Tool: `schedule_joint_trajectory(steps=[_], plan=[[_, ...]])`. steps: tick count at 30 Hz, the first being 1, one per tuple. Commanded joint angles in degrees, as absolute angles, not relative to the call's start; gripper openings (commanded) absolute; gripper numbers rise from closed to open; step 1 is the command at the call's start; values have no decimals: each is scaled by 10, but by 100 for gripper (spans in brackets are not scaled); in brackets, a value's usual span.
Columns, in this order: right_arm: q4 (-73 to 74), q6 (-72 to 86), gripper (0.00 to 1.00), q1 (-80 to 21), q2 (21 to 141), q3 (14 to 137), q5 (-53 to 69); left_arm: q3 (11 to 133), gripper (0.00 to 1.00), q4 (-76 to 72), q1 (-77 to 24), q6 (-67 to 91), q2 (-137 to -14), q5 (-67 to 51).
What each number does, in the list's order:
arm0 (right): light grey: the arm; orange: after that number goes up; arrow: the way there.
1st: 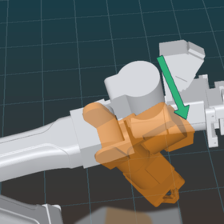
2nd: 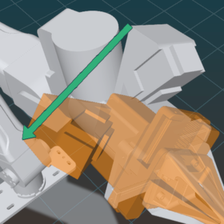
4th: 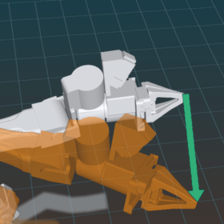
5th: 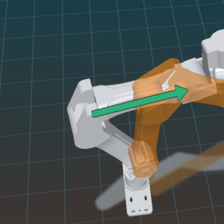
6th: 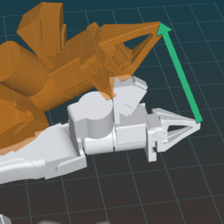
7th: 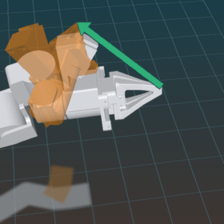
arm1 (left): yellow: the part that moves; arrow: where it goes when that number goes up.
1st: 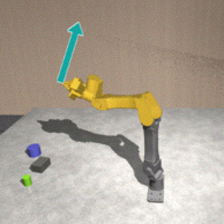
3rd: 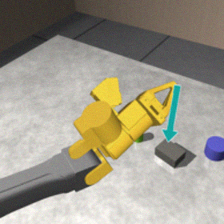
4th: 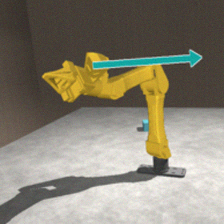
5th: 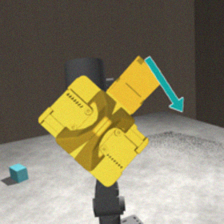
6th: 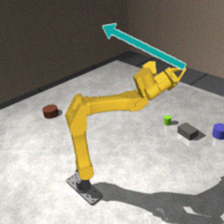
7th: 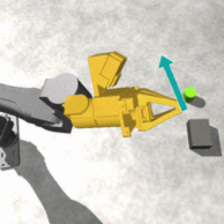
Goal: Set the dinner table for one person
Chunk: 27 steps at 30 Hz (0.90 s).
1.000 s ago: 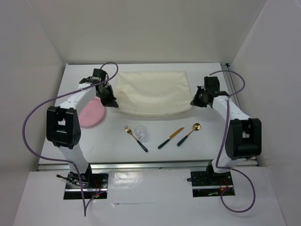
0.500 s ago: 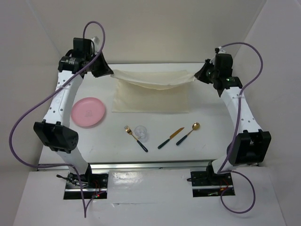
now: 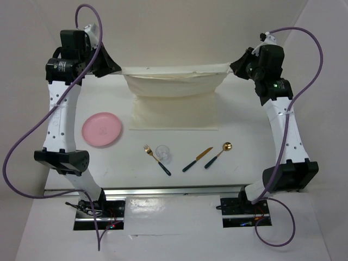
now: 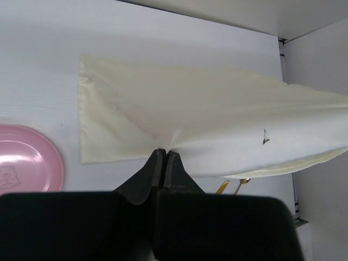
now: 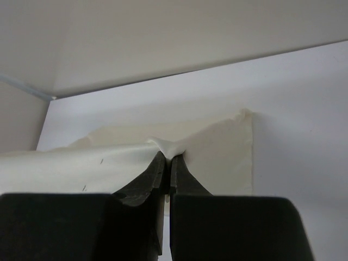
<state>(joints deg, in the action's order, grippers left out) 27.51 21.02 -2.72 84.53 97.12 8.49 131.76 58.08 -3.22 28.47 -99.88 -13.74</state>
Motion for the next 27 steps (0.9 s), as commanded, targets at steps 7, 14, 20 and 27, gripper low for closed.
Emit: schedule_joint_trajectory(steps=[7,14,20,27], plan=[[286,185,0,-25,811,1020,81,1348,0,575,-17,271,-964,-152],[212,174,0,-25,918,1060,93,1395,0,531,-11,271,-1070,-159],[135,169,0,-25,1041,1135,93,1433,0,454,-1,290,-1164,-186],[105,169,0,-25,1114,1183,93,1451,0,374,4,316,-1221,-231]])
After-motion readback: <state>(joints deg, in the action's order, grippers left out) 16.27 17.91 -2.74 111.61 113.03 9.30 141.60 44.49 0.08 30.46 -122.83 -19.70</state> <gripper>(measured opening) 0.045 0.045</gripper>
